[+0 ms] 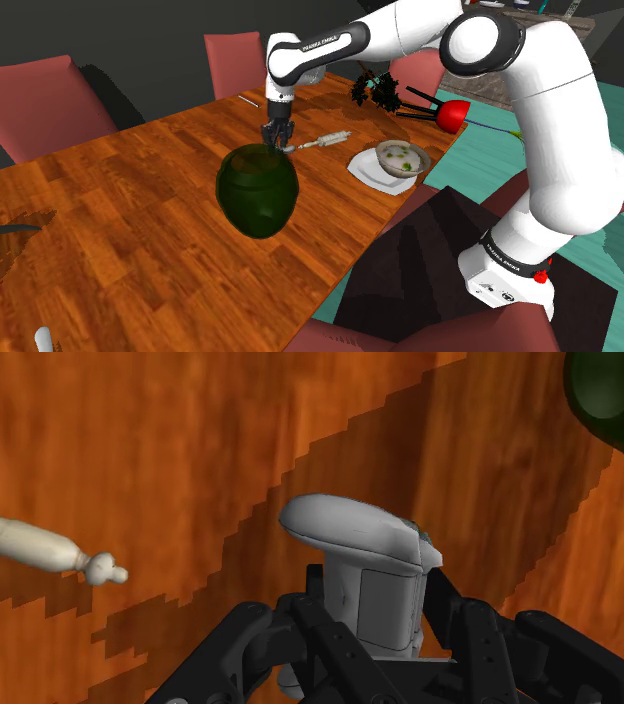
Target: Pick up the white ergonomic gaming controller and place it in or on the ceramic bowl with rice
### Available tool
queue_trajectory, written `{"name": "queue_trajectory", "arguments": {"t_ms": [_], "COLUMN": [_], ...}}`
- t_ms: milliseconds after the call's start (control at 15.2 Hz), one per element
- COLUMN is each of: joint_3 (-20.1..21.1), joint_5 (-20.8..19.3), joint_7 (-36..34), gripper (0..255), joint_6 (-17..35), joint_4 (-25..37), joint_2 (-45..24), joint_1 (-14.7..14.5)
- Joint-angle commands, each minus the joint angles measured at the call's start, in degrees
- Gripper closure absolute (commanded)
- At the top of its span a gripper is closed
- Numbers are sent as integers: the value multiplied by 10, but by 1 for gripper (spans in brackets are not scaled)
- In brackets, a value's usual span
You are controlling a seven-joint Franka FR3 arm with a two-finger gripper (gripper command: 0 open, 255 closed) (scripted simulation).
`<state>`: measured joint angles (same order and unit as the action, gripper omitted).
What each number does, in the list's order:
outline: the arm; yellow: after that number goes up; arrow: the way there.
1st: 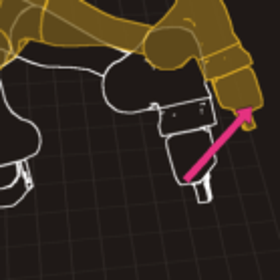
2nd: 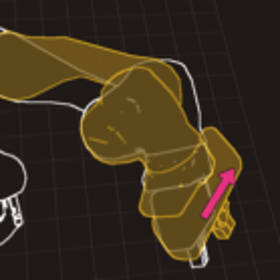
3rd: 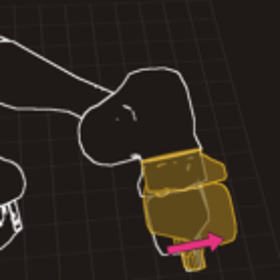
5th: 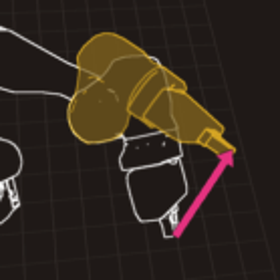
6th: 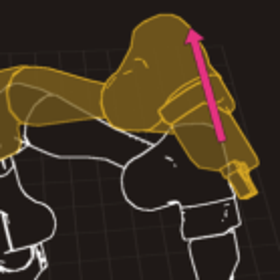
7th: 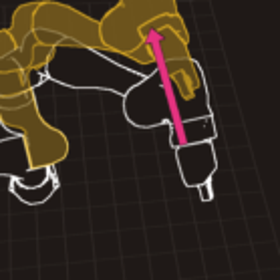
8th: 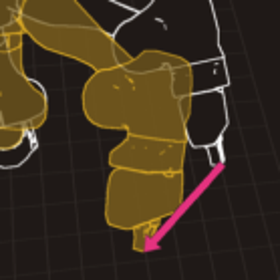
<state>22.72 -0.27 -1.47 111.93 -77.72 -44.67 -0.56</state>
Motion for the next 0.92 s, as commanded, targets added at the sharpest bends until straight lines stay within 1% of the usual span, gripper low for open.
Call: {"name": "queue_trajectory", "arguments": {"t_ms": [0,858], "joint_3": [1,9], "joint_5": [1,9], "joint_7": [-1,-12], "gripper": [255,255], "joint_6": [-11,-86], "joint_4": [4,45], "joint_2": [7,43], "joint_1": [1,3]}}
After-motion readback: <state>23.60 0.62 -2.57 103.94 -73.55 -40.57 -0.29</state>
